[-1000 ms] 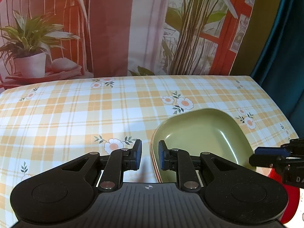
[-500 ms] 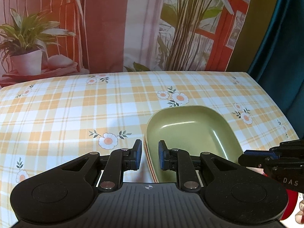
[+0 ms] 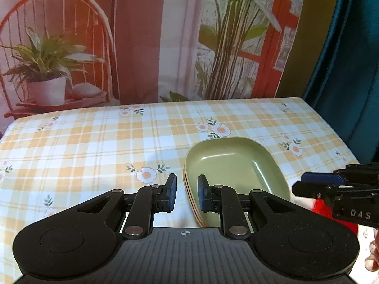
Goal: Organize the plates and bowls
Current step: 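Move the left gripper to one red bowl while the right gripper approaches another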
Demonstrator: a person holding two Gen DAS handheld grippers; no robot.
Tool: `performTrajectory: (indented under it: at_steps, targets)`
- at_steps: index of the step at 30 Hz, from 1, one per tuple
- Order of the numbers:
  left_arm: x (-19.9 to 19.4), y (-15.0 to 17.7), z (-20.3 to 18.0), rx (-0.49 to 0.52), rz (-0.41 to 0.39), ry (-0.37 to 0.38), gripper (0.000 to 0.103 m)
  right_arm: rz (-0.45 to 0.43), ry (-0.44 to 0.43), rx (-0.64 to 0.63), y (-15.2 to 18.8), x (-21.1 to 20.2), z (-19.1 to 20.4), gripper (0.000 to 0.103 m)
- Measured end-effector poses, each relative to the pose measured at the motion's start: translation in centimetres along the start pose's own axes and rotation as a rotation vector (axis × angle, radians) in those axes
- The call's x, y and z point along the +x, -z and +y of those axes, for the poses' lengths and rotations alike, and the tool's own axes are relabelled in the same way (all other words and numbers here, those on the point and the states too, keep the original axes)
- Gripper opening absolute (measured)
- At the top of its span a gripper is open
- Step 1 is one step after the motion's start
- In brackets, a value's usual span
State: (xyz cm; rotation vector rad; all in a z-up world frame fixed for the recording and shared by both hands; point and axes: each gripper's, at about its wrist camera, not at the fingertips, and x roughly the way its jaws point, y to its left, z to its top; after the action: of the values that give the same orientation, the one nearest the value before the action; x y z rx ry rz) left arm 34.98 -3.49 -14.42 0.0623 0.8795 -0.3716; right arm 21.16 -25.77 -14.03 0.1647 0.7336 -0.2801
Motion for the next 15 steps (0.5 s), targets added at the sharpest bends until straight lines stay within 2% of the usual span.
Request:
performTrajectory:
  at_steps: [4, 15]
  targets:
    - [-2.4, 1.0, 0.2, -0.019, -0.011, 0.003, 0.020, -0.049, -0.016, -0.004, 1.2, -1.3, 1.1, 0.021]
    - [-7.5, 5.6, 0.0, -0.013, -0.048, -0.075, 0.020, -0.107, -0.075, 0.017, 5.2, -2.8, 5.0, 0.021]
